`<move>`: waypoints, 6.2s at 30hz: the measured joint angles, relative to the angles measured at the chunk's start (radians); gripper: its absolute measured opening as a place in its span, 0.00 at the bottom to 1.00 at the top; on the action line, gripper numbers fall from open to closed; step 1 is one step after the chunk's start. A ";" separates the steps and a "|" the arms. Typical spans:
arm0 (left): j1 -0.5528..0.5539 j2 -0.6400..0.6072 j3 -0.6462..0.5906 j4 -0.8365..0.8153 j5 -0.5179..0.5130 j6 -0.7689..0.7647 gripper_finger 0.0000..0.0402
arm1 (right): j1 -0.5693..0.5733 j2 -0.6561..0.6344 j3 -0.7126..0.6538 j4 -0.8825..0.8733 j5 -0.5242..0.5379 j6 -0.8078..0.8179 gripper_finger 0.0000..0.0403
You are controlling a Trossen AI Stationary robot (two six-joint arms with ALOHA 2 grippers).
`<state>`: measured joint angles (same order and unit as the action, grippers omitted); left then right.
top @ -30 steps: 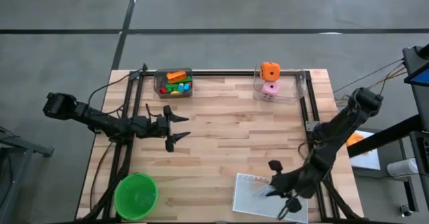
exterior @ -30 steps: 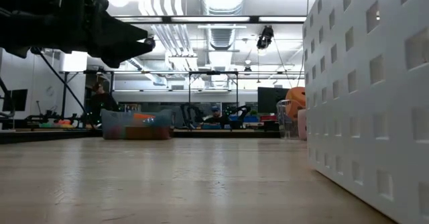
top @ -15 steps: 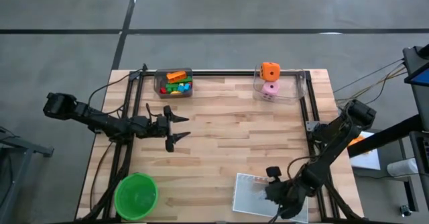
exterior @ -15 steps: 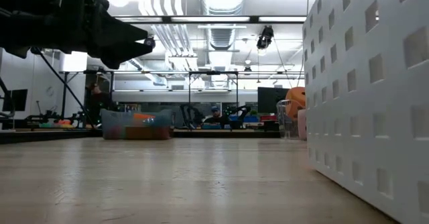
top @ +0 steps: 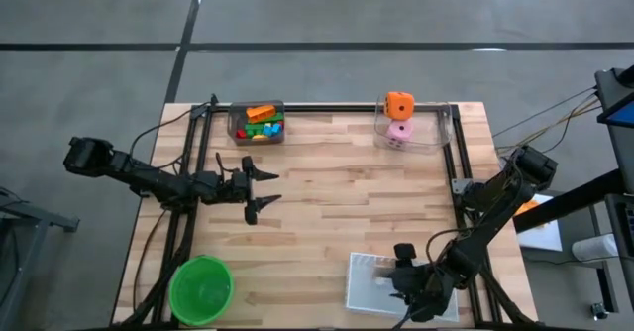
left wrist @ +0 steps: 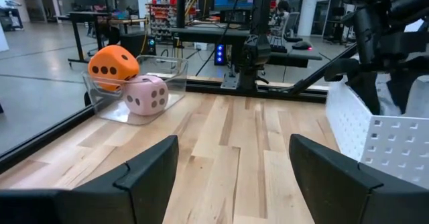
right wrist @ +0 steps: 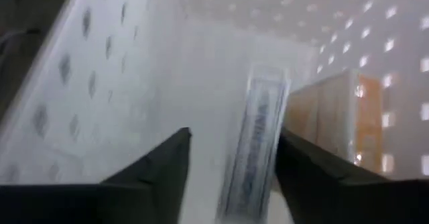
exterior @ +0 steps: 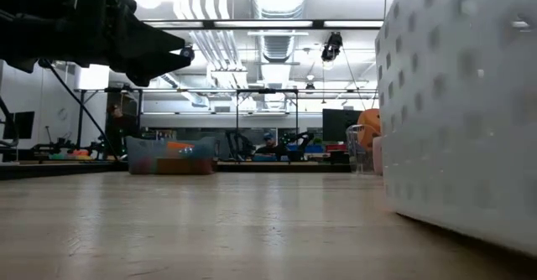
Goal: Pick & Place Toys
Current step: Put the blue deck of cards into the white bin, then return to Home Position
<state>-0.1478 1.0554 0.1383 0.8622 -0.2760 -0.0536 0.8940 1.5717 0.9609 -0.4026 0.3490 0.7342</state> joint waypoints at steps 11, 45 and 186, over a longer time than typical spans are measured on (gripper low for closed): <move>0.000 0.000 0.000 0.012 0.000 -0.025 0.71 | 0.000 -0.010 0.048 -0.002 0.004 -0.039 0.86; 0.140 -0.865 -0.134 -0.588 0.454 -0.045 0.71 | 0.008 -0.925 -0.662 0.862 -0.181 -0.918 0.95; 0.751 -1.032 -0.137 -0.784 0.896 -0.162 0.71 | -0.322 -1.520 -0.933 0.436 0.158 -0.810 0.95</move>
<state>0.6033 0.0235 0.0013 0.0780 0.6199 -0.2153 0.5724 0.0517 0.0277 0.0330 0.5067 -0.0753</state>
